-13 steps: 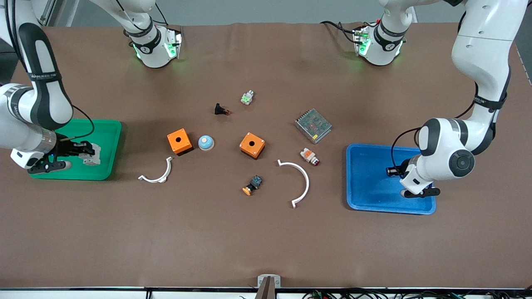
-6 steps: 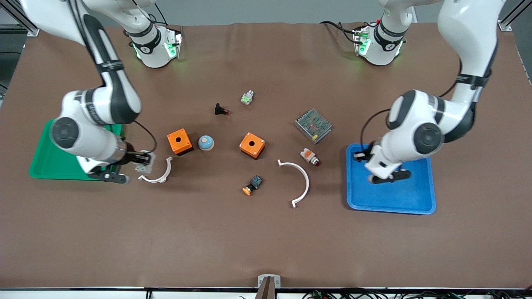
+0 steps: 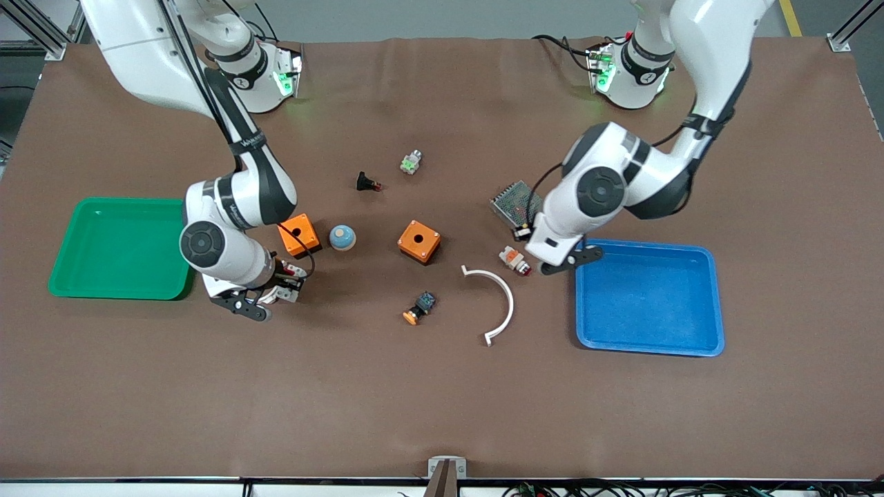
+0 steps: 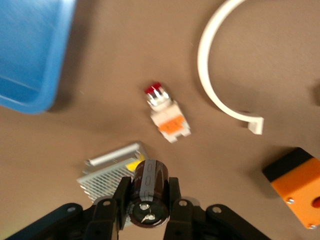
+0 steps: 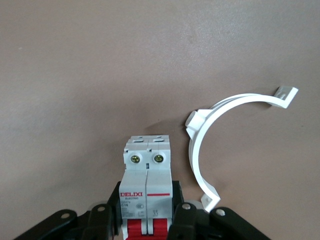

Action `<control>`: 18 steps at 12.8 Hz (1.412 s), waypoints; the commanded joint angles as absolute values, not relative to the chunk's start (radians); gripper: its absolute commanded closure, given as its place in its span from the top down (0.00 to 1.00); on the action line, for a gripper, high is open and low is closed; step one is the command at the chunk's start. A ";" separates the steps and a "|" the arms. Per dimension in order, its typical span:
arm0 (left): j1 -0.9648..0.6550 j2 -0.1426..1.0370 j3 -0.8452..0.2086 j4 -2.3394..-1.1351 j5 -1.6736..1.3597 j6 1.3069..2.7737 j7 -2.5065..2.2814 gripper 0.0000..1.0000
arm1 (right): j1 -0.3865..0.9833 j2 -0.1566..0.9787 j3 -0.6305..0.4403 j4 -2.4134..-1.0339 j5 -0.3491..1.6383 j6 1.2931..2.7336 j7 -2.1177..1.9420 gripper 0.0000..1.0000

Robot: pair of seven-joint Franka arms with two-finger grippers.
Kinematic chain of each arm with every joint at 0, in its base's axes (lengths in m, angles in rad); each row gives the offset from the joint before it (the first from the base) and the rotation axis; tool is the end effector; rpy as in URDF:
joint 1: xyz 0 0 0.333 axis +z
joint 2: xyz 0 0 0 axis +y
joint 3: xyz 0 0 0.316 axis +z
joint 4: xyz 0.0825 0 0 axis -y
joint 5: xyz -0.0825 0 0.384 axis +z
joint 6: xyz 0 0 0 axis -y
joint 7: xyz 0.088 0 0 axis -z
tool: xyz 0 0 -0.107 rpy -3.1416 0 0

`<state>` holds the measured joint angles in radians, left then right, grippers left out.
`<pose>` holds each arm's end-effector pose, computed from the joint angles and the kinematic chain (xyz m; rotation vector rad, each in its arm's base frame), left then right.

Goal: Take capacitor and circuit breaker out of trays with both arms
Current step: 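Set the breaker beside the white clip and open the right gripper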

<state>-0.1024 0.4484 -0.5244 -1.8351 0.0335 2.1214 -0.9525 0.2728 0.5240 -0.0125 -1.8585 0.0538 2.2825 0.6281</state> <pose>0.5218 -0.3489 0.3075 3.0172 0.5159 -0.3207 0.6089 0.1639 0.2283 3.0605 -0.6262 -0.1629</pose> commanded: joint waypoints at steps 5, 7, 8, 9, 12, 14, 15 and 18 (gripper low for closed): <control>-0.276 0.529 -0.522 -1.850 0.043 2.306 -1.288 0.00 | 0.236 0.445 -0.026 -1.763 0.044 2.139 0.452 1.00; -0.307 0.560 -0.520 -1.848 0.043 2.322 -1.363 0.00 | 0.134 0.394 -0.023 -1.705 0.048 2.029 0.335 1.00; -0.320 0.577 -0.519 -1.850 0.044 2.348 -1.383 0.00 | 0.097 0.381 -0.023 -1.674 0.057 1.981 0.224 1.00; -0.349 0.601 -0.512 -1.850 0.044 2.373 -1.405 0.00 | 0.059 0.352 -0.023 -1.663 0.057 1.961 0.156 1.00; -0.388 0.661 -0.483 -1.841 0.139 2.393 -1.475 0.04 | -0.021 0.246 -0.021 -1.660 0.057 1.878 0.086 1.00; -0.385 0.701 -0.482 -1.839 0.225 2.440 -1.515 0.15 | -0.029 0.157 -0.026 -1.663 0.049 1.844 0.055 1.00; -0.380 0.704 -0.476 -1.839 0.238 2.444 -1.516 0.44 | -0.035 0.120 -0.026 -1.661 0.040 1.813 0.057 1.00; -0.345 0.648 -0.469 -1.829 0.239 2.413 -1.516 1.00 | -0.035 0.016 -0.025 -1.684 0.034 1.783 0.058 1.00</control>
<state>-0.3707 0.6825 -0.4697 -1.8450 0.2151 2.4308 -1.4959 -0.0206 0.0893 -0.0399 -1.6415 0.0496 1.7929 0.0671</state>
